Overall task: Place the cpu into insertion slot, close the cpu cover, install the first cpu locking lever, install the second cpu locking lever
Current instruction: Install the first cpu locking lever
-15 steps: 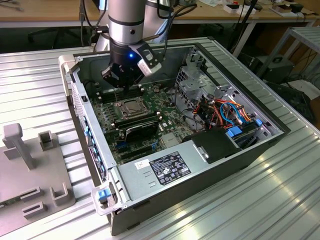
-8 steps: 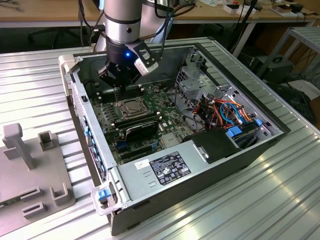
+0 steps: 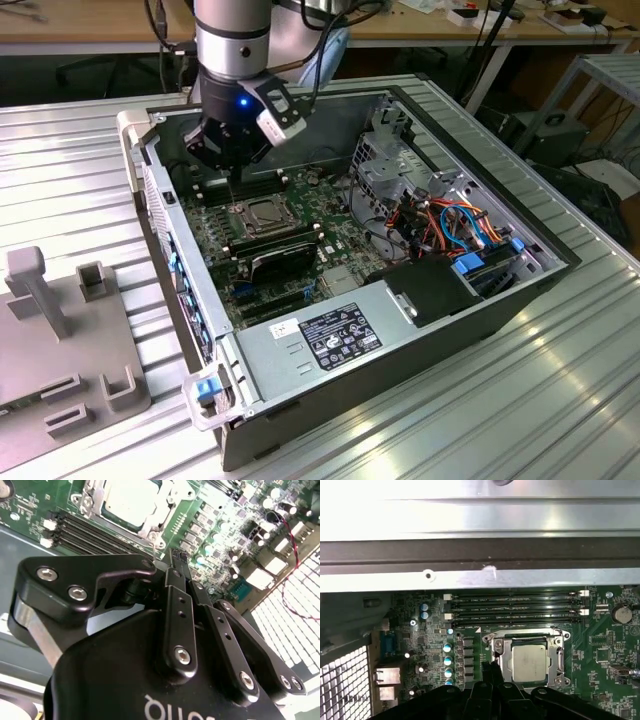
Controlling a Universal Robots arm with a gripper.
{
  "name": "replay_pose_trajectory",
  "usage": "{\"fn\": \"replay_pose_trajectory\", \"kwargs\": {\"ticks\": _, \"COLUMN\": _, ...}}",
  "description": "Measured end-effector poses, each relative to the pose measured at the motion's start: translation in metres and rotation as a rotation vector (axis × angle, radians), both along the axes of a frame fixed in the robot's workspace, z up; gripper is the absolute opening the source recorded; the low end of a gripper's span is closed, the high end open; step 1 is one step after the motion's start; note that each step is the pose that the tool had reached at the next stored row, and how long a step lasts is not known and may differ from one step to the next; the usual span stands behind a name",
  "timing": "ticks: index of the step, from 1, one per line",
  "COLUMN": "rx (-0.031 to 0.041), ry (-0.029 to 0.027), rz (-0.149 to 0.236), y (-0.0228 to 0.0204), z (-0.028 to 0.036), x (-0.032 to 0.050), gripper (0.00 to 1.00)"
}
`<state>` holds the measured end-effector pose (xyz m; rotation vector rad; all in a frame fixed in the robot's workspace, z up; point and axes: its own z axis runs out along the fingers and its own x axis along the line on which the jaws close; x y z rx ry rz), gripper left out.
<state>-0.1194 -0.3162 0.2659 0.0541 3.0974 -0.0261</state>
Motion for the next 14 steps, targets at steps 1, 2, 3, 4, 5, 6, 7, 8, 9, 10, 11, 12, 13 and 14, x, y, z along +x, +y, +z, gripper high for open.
{"fn": "replay_pose_trajectory", "kwargs": {"ticks": 1, "rx": 0.0000, "ry": 0.0000, "rz": 0.000, "y": 0.0004, "z": 0.0000, "x": -0.0017, "gripper": 0.11}}
{"fn": "replay_pose_trajectory", "kwargs": {"ticks": 2, "rx": 0.0001, "ry": -0.0001, "rz": 0.000, "y": 0.0007, "z": 0.0000, "x": -0.0034, "gripper": 0.11}}
{"fn": "replay_pose_trajectory", "kwargs": {"ticks": 3, "rx": 0.0001, "ry": -0.0001, "rz": 0.000, "y": 0.0011, "z": -0.0001, "x": -0.0048, "gripper": 0.11}}
{"fn": "replay_pose_trajectory", "kwargs": {"ticks": 4, "rx": 0.0000, "ry": 0.0000, "rz": 0.000, "y": 0.0019, "z": -0.0001, "x": -0.0068, "gripper": 0.11}}
{"fn": "replay_pose_trajectory", "kwargs": {"ticks": 5, "rx": 0.0000, "ry": 0.0000, "rz": 0.000, "y": 0.0025, "z": 0.0000, "x": -0.0084, "gripper": 0.11}}
{"fn": "replay_pose_trajectory", "kwargs": {"ticks": 6, "rx": 0.0000, "ry": 0.0000, "rz": 0.000, "y": 0.0031, "z": 0.0000, "x": -0.0097, "gripper": 0.11}}
{"fn": "replay_pose_trajectory", "kwargs": {"ticks": 7, "rx": -0.0001, "ry": 0.0001, "rz": 0.000, "y": 0.0038, "z": 0.0001, "x": -0.0108, "gripper": 0.11}}
{"fn": "replay_pose_trajectory", "kwargs": {"ticks": 8, "rx": 0.0000, "ry": 0.0000, "rz": 0.000, "y": 0.0046, "z": 0.0000, "x": -0.0118, "gripper": 0.11}}
{"fn": "replay_pose_trajectory", "kwargs": {"ticks": 9, "rx": 0.0001, "ry": -0.0001, "rz": 0.000, "y": 0.0057, "z": 0.0000, "x": -0.0132, "gripper": 0.11}}
{"fn": "replay_pose_trajectory", "kwargs": {"ticks": 10, "rx": 0.0002, "ry": -0.0001, "rz": 0.000, "y": 0.0075, "z": -0.0001, "x": -0.0137, "gripper": 0.11}}
{"fn": "replay_pose_trajectory", "kwargs": {"ticks": 11, "rx": 0.0001, "ry": -0.0001, "rz": 0.000, "y": 0.0092, "z": -0.0001, "x": -0.0137, "gripper": 0.11}}
{"fn": "replay_pose_trajectory", "kwargs": {"ticks": 12, "rx": 0.0000, "ry": 0.0000, "rz": 0.000, "y": 0.0113, "z": 0.0000, "x": -0.0137, "gripper": 0.11}}
{"fn": "replay_pose_trajectory", "kwargs": {"ticks": 13, "rx": 0.0001, "ry": 0.0000, "rz": 0.000, "y": 0.0130, "z": 0.0000, "x": -0.0137, "gripper": 0.11}}
{"fn": "replay_pose_trajectory", "kwargs": {"ticks": 14, "rx": 0.0000, "ry": 0.0000, "rz": 0.000, "y": 0.0145, "z": 0.0000, "x": -0.0137, "gripper": 0.11}}
